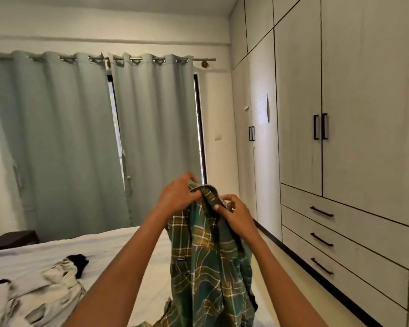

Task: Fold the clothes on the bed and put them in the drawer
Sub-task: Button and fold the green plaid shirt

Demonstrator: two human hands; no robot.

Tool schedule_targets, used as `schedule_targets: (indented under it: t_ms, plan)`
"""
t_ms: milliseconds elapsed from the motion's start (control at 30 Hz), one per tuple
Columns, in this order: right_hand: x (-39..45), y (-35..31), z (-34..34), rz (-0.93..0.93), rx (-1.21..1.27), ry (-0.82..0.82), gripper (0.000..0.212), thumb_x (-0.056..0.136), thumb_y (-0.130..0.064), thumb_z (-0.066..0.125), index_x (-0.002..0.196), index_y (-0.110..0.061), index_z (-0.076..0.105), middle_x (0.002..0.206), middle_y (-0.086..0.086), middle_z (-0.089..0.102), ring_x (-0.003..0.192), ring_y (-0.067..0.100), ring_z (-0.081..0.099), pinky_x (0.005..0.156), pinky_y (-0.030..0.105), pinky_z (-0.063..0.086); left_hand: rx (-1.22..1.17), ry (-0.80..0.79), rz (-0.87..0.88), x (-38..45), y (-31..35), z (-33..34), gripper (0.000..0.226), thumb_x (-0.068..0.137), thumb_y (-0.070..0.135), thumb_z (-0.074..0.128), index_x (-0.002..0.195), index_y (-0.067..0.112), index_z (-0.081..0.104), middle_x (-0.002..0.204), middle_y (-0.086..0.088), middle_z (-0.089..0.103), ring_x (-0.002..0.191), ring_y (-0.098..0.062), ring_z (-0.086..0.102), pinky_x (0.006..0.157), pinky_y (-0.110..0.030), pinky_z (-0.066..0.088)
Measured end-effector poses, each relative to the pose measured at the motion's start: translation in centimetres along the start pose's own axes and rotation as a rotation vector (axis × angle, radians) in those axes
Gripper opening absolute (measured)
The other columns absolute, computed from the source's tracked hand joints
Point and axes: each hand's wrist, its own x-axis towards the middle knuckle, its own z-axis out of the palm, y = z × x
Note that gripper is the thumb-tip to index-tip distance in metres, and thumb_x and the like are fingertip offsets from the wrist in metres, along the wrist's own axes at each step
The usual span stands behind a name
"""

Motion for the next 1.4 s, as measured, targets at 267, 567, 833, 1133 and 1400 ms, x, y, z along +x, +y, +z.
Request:
schedule_targets:
  t_ms: [267,567,833,1133,1400]
  plan:
    - [0.7,-1.1,-0.9,0.114,0.019,-0.498,0.050,0.091,-0.064,0.057,0.091,-0.017,0.076,0.087,0.003,0.075,0.084,0.018,0.072,0.089,0.037,0.057,0.198,-0.403,0.084,-4.0,-7.7,-1.8,0.084,0.064,0.093,0.049,0.122,0.031,0.052,0.111,0.010,0.053,0.100,-0.011,0.055,0.080,-0.028,0.044]
    - [-0.9,-0.3,5.8,0.164,0.103,-0.252,0.013,0.095,-0.021,0.067,0.092,-0.015,0.078,0.091,0.001,0.074,0.088,0.017,0.069,0.077,0.025,0.055,0.004,-0.038,-0.138,-9.7,-12.5,4.2,0.020,0.089,0.038,0.064,0.099,0.024,0.054,0.100,0.001,0.059,0.092,-0.019,0.056,0.087,-0.040,0.048]
    - [-4.2,0.0,11.1,0.099,0.108,-0.538,0.020,0.097,-0.021,0.063,0.108,-0.029,0.078,0.107,-0.008,0.075,0.100,0.010,0.069,0.089,0.021,0.053,-0.954,-0.214,-0.622,-12.5,-9.3,6.1,0.042,0.100,0.051,0.046,0.108,0.019,0.073,0.102,-0.006,0.074,0.101,-0.025,0.069,0.092,-0.043,0.057]
    - [-3.2,4.0,12.0,-0.110,-0.125,-0.555,0.042,0.089,-0.015,0.068,0.126,-0.032,0.057,0.127,-0.014,0.058,0.107,0.001,0.055,0.096,0.027,0.048,-0.822,-0.399,-0.562,-12.7,-11.6,4.9,0.034,0.077,0.008,0.055,0.107,0.003,0.069,0.112,-0.024,0.067,0.099,-0.030,0.063,0.094,-0.042,0.056]
    - [-3.0,4.4,13.6,-0.166,-0.231,-0.085,0.017,0.100,-0.027,0.053,0.113,-0.031,0.064,0.103,-0.019,0.063,0.087,0.001,0.057,0.075,0.024,0.047,-0.358,-0.431,-0.441,-12.7,-12.9,4.5,0.040,0.090,0.017,0.068,0.124,0.020,0.046,0.112,-0.008,0.059,0.098,-0.019,0.062,0.071,-0.027,0.056]
